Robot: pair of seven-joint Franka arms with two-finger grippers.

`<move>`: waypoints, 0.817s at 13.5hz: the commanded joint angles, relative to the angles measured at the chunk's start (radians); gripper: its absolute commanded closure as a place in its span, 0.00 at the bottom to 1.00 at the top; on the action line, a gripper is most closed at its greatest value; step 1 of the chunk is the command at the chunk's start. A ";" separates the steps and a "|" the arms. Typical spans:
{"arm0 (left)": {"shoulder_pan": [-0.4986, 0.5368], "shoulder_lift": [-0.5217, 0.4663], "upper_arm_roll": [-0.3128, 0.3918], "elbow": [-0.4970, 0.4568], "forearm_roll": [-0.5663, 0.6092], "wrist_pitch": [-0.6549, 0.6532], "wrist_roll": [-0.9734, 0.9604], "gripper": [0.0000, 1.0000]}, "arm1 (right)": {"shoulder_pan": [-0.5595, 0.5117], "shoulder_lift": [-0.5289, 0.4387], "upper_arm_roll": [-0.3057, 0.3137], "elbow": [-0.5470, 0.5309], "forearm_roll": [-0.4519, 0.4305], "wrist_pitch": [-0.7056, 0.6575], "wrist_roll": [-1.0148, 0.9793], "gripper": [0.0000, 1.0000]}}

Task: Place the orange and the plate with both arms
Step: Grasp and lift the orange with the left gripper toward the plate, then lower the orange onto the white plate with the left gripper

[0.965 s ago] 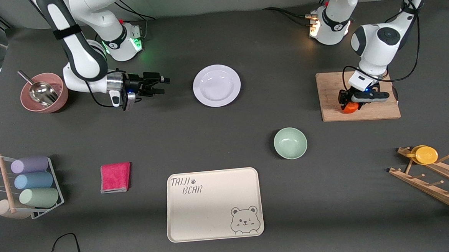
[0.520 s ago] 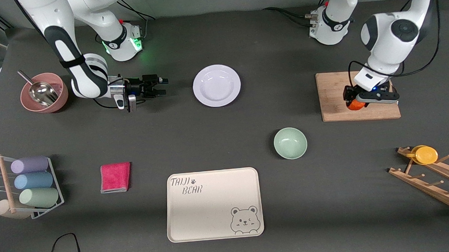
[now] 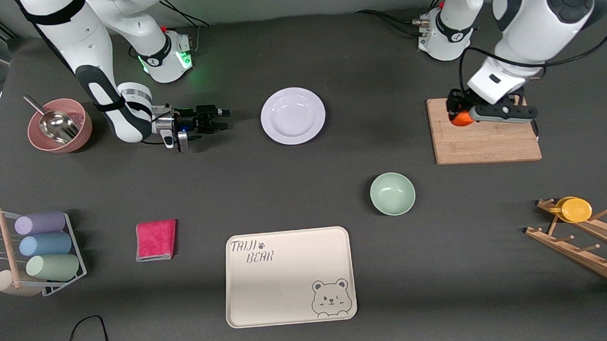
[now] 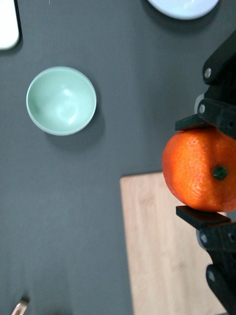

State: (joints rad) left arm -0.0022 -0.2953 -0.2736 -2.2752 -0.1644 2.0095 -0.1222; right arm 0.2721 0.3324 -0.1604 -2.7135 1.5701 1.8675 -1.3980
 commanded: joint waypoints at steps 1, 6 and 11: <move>-0.128 -0.002 0.007 0.068 -0.007 -0.070 -0.204 1.00 | 0.010 0.017 -0.002 0.012 0.027 -0.010 -0.026 0.00; -0.236 0.122 -0.157 0.175 0.000 -0.026 -0.549 1.00 | 0.010 0.020 -0.002 0.014 0.027 -0.010 -0.027 0.32; -0.240 0.289 -0.329 0.212 0.038 0.154 -0.898 1.00 | 0.010 0.020 -0.002 0.015 0.025 -0.010 -0.027 0.46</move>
State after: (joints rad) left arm -0.2368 -0.0897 -0.5497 -2.0966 -0.1624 2.1099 -0.8735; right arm 0.2745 0.3418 -0.1603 -2.7048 1.5702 1.8666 -1.3981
